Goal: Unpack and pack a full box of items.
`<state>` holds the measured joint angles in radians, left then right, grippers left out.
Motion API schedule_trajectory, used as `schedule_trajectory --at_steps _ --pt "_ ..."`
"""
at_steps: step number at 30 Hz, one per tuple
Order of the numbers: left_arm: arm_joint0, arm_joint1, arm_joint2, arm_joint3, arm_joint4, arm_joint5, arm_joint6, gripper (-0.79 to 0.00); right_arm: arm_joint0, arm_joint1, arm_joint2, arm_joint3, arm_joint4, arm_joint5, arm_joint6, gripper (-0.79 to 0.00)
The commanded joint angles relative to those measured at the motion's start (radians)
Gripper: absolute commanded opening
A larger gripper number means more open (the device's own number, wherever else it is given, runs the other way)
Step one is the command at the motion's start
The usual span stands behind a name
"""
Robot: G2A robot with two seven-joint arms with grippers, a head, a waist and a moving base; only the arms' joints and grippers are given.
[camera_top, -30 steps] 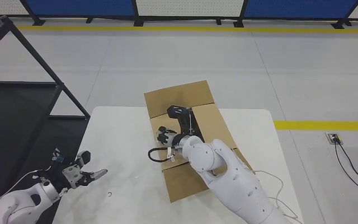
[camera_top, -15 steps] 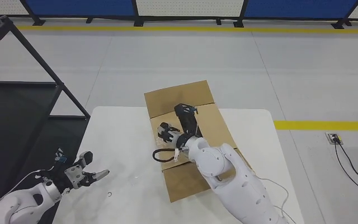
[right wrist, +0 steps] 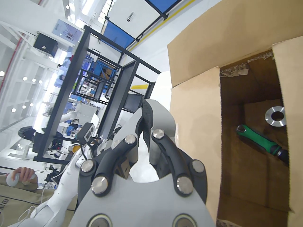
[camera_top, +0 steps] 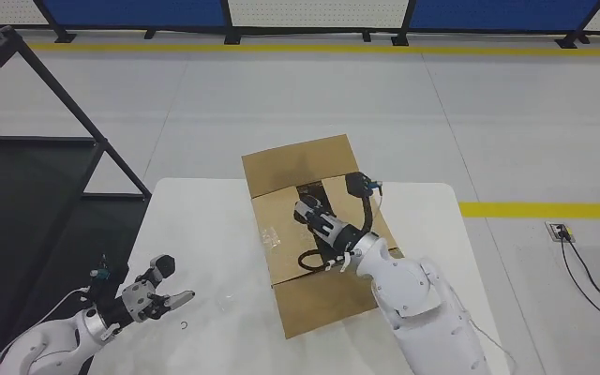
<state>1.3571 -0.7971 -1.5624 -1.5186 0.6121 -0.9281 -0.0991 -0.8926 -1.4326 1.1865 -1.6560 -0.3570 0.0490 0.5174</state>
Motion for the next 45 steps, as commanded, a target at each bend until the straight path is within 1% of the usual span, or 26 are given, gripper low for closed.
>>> schedule_trajectory --at_steps 1,3,6,8,9,10,21,24,27,30,31,33,36,39,41,43,45 --pt "-0.001 -0.005 0.025 -0.021 -0.023 -0.018 0.015 0.0 -0.057 0.011 0.064 -0.041 0.042 -0.059 0.01 -0.785" --pt "-0.002 -0.01 0.057 -0.047 -0.052 -0.036 0.011 0.0 -0.107 0.019 0.12 -0.071 0.087 -0.11 0.007 -0.785" --pt "-0.007 -0.018 0.117 -0.087 -0.132 -0.033 -0.016 0.0 -0.173 0.029 0.187 -0.101 0.142 -0.184 -0.014 -0.785" --pt "-0.01 -0.025 0.17 -0.116 -0.23 -0.005 -0.038 0.0 -0.21 0.034 0.223 -0.108 0.19 -0.235 -0.016 -0.77" --pt "-0.02 -0.027 0.19 -0.13 -0.259 0.009 -0.063 0.0 -0.223 0.036 0.237 -0.105 0.206 -0.244 -0.01 -0.643" --pt "-0.025 -0.028 0.199 -0.135 -0.275 0.019 -0.079 0.0 -0.23 0.039 0.246 -0.103 0.213 -0.237 0.002 0.0" --pt "-0.025 -0.028 0.199 -0.135 -0.275 0.019 -0.079 0.0 -0.23 0.039 0.246 -0.103 0.213 -0.237 0.002 0.0" --pt "-0.011 -0.033 0.215 -0.166 -0.288 0.06 -0.075 0.0 -0.237 0.041 0.231 -0.111 0.196 -0.249 0.01 0.0" --pt "-0.006 -0.04 0.252 -0.194 -0.293 0.099 -0.104 0.0 -0.238 0.045 0.23 -0.113 0.188 -0.269 0.024 0.0" --pt "-0.007 -0.047 0.29 -0.2 -0.306 0.131 -0.128 0.0 -0.245 0.05 0.235 -0.112 0.187 -0.291 0.032 0.0" --pt "-0.008 -0.049 0.295 -0.198 -0.296 0.158 -0.129 0.0 -0.248 0.051 0.237 -0.111 0.187 -0.296 0.034 0.0" --pt "-0.004 -0.054 0.294 -0.198 -0.241 0.251 -0.11 0.0 -0.249 0.054 0.241 -0.105 0.19 -0.306 0.034 0.0" --pt "0.018 -0.059 0.286 -0.201 -0.176 0.355 -0.07 0.0 -0.244 0.057 0.246 -0.093 0.201 -0.323 0.035 0.0" --pt "0.061 -0.063 0.274 -0.23 -0.018 0.526 -0.012 0.0 -0.236 0.06 0.249 -0.08 0.217 -0.336 0.036 0.0" --pt "0.085 -0.065 0.27 -0.247 0.1 0.666 0.0 0.0 -0.228 0.062 0.248 -0.069 0.224 -0.342 0.038 0.0" --pt "0.105 -0.071 0.284 -0.281 0.178 0.784 0.015 0.0 -0.219 0.063 0.245 -0.057 0.23 -0.346 0.04 0.0" --pt "0.116 -0.077 0.299 -0.297 0.256 0.9 0.017 0.0 -0.21 0.064 0.24 -0.045 0.234 -0.352 0.042 0.0"
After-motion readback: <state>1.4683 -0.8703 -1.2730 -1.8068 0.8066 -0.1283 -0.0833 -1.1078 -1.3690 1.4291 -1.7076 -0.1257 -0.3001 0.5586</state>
